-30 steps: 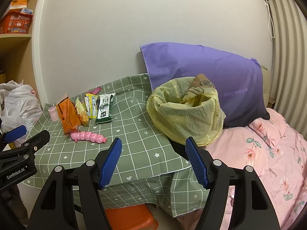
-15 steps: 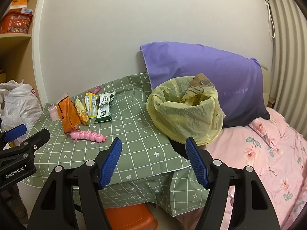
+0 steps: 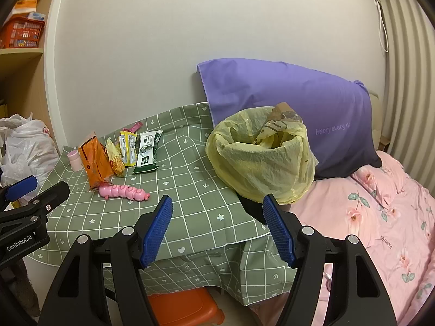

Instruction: Collect trash

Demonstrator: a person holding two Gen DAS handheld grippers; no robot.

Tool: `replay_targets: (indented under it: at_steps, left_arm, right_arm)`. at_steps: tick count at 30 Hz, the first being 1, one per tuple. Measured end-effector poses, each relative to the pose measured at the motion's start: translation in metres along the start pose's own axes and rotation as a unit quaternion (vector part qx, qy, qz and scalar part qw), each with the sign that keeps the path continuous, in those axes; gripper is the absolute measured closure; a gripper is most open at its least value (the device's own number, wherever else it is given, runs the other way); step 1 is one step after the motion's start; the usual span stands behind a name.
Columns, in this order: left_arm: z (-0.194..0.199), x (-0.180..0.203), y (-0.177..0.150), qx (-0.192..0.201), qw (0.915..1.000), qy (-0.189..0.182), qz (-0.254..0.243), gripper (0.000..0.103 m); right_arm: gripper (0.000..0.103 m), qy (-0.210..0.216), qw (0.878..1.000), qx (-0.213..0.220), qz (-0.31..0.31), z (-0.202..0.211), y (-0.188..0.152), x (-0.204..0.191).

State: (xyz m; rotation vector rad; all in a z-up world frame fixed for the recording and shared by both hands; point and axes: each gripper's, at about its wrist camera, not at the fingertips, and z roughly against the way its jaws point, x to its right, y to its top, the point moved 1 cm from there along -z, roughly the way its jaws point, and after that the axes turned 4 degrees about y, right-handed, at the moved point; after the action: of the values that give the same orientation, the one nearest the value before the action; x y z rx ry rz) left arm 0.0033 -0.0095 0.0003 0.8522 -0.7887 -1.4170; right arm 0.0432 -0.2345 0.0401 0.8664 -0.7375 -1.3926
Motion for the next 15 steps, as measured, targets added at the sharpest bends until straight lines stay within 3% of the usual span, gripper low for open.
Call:
replay_targets:
  at_steps: [15]
  left_arm:
    - [-0.0054,-0.0054,0.0047,-0.001,1.0,-0.001,0.006,0.02]
  right_arm:
    - [0.038,0.001,1.0,-0.003,-0.004,-0.0081,0.0009,0.0044]
